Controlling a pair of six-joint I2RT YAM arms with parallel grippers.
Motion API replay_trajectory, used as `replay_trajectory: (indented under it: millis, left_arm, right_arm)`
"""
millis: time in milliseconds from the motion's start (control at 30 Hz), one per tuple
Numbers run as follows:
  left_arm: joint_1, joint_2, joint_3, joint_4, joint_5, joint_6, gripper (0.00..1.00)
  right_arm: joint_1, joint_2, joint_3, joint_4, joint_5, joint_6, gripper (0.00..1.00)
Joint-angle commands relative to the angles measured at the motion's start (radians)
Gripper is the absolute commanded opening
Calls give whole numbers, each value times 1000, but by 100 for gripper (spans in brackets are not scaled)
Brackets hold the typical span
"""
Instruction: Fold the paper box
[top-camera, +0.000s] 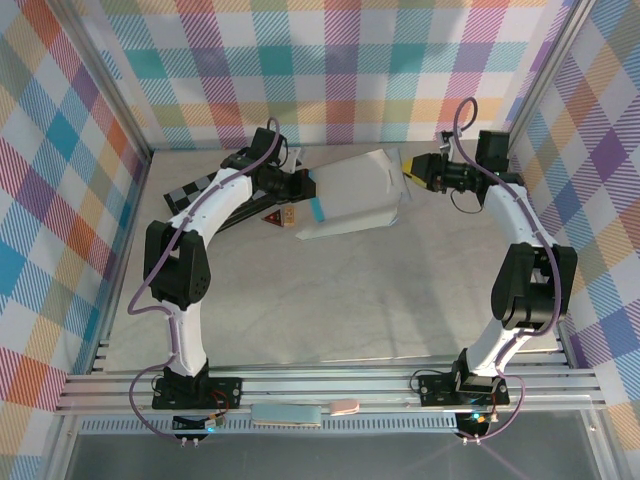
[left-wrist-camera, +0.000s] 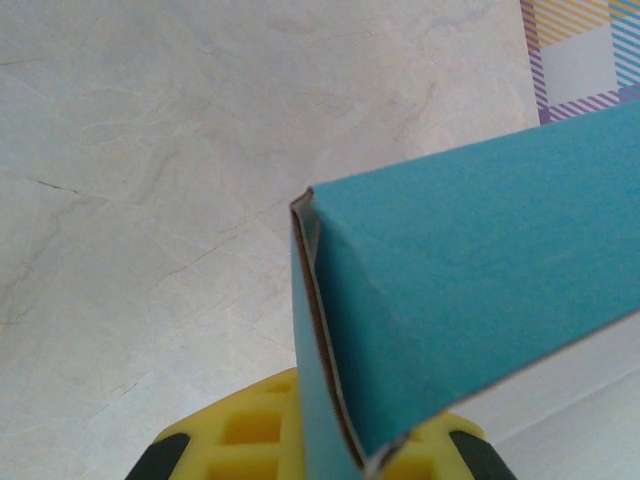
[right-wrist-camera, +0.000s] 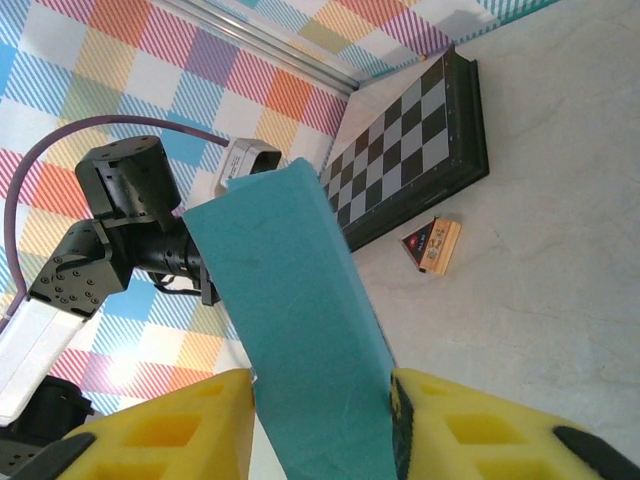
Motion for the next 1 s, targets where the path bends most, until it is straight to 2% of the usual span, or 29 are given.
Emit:
replay_trajectory:
  millis: [0,67,533,733,967]
  left_arm:
    - [-4,-13,22,-15,35,19,0]
    - [-4,-15,20,-15,36,18,0]
    - [-18,-42,8,-18,24,31,0]
    - [0,-54,-17,-10,32,14,0]
    - [25,-52,-19,27,81,-24,0]
  right_arm:
    - [8,-10,18,-42,-14,-63,34]
    - [13,-10,17,-52,-11,-71,32]
    - [84,14,87,-187,103,-186,31]
    - [13,-83,62,-89,122,-102,33]
    - [-76,-85,48,59,70,46,39]
